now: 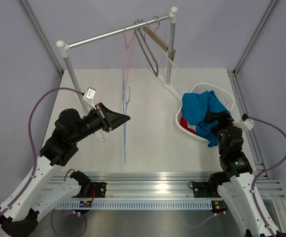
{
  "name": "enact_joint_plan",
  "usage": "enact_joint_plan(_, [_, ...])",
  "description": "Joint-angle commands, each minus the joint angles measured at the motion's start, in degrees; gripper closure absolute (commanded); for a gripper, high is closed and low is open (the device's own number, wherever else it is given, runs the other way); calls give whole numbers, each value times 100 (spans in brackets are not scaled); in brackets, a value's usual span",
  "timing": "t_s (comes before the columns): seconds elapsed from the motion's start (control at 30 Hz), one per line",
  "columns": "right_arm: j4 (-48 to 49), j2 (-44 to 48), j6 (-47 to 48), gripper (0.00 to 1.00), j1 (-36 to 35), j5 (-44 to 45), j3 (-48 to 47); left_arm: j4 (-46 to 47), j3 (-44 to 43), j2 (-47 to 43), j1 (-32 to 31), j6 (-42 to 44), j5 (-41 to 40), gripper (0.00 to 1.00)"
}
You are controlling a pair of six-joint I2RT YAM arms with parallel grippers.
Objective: Remove the t-shirt from the hanger
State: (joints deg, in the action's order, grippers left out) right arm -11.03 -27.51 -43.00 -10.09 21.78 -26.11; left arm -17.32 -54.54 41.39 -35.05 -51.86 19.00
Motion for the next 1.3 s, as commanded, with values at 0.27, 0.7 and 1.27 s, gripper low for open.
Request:
enact_joint_plan(0.27, [-910,1037,336,1,-2,-974,-342,1433,-388,932,1973,-800,463,100])
enact_joint_plan(0.7, [-585,1142,311,0,-2,-1396,-202,2223,-1744,2584,3021,-1370,2591,100])
enact_joint_plan(1.27, [-638,1424,442,1,-2,-1712,-184,3234,-2465,3657,3355,-2126,1836,100])
